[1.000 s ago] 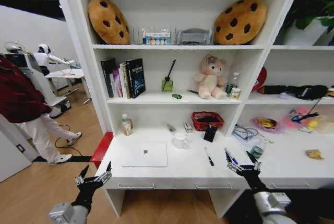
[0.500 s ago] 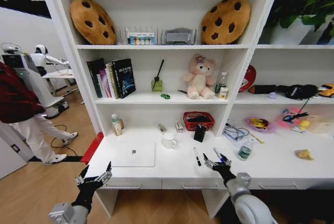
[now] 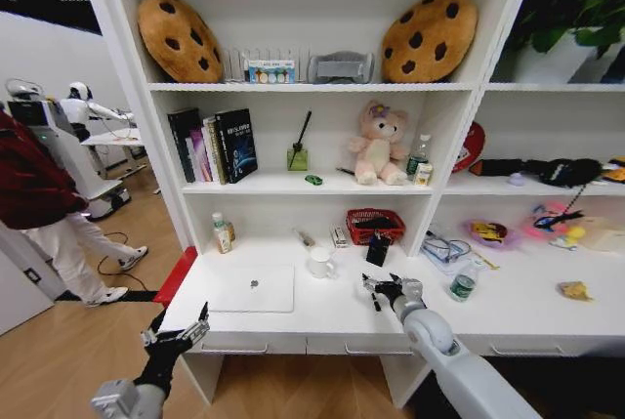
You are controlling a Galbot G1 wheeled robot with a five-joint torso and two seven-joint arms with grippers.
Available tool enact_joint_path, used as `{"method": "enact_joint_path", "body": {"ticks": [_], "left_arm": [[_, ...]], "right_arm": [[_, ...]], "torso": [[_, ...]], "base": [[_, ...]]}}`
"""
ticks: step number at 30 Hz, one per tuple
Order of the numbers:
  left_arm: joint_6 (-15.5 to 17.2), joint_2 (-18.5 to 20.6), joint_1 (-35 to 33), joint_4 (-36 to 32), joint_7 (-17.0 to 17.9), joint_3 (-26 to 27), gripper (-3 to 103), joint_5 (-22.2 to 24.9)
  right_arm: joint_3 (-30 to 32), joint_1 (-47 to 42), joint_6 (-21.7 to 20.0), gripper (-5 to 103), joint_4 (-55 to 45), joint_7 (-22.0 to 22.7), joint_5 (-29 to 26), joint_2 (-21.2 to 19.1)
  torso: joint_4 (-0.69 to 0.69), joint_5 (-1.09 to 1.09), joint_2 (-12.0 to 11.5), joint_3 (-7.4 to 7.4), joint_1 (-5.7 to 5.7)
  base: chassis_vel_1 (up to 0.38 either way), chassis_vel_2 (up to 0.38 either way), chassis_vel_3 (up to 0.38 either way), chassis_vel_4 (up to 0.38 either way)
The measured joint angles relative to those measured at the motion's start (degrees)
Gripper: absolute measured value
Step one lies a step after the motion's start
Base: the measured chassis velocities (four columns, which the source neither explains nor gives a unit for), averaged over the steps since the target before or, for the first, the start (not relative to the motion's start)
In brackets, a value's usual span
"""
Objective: Organize the objects on the table.
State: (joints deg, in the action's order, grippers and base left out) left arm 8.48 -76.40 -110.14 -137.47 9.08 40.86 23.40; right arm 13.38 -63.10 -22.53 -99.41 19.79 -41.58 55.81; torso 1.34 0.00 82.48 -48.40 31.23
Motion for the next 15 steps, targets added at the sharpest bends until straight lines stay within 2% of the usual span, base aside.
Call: {"method": "enact_joint_path", "body": {"ticks": [3, 5, 7, 8, 9, 11, 12, 13, 15], "left_arm": [[0.0, 0.0, 0.0, 0.0, 0.0, 0.0, 100, 0.0], [0.0, 0.0, 0.0, 0.0, 0.0, 0.0, 100, 0.0], [0.0, 0.0, 0.0, 0.0, 0.0, 0.0, 100, 0.0], [0.0, 0.0, 0.0, 0.0, 0.0, 0.0, 100, 0.0], [0.0, 0.0, 0.0, 0.0, 0.0, 0.0, 100, 0.0], [0.0, 0.0, 0.0, 0.0, 0.0, 0.0, 100, 0.0], [0.0, 0.0, 0.0, 0.0, 0.0, 0.0, 100, 0.0], [0.0, 0.0, 0.0, 0.0, 0.0, 0.0, 100, 0.0], [0.0, 0.0, 0.0, 0.0, 0.0, 0.0, 100, 0.0]], "right_arm": [[-0.8, 1.1, 0.5, 103, 2.5, -0.3, -0.5, 1.1], [-0.9, 1.4, 0.7, 101, 3.1, -0.5, -0.6, 1.4], [-1.3, 2.0, 1.2, 90, 4.7, -1.0, -0.5, 2.1], [-1.3, 2.0, 1.2, 90, 4.7, -1.0, -0.5, 2.1], [-1.3, 2.0, 1.3, 80, 5.1, -1.2, -0.4, 2.3], [-1.3, 2.0, 1.3, 80, 5.4, -1.2, -0.4, 2.4], [-1.3, 2.0, 1.3, 69, 5.6, -1.2, -0.6, 2.7], [-1.3, 2.0, 1.3, 69, 5.6, -1.2, -0.6, 2.7], [-1.0, 1.8, 1.4, 58, 6.2, -1.3, -0.7, 3.0]], "torso": [[0.0, 0.0, 0.0, 0.0, 0.0], [0.0, 0.0, 0.0, 0.0, 0.0], [-0.01, 0.0, 0.0, 0.0, 0.0], [-0.01, 0.0, 0.0, 0.0, 0.0], [0.0, 0.0, 0.0, 0.0, 0.0], [0.0, -0.01, 0.0, 0.0, 0.0], [0.0, 0.0, 0.0, 0.0, 0.0], [0.0, 0.0, 0.0, 0.0, 0.0], [-0.01, 0.0, 0.0, 0.0, -0.01]], "base": [[0.0, 0.0, 0.0, 0.0], [0.0, 0.0, 0.0, 0.0], [0.0, 0.0, 0.0, 0.0], [0.0, 0.0, 0.0, 0.0], [0.0, 0.0, 0.0, 0.0], [0.0, 0.0, 0.0, 0.0], [0.0, 0.0, 0.0, 0.0], [0.0, 0.0, 0.0, 0.0], [0.0, 0.0, 0.0, 0.0]]}}
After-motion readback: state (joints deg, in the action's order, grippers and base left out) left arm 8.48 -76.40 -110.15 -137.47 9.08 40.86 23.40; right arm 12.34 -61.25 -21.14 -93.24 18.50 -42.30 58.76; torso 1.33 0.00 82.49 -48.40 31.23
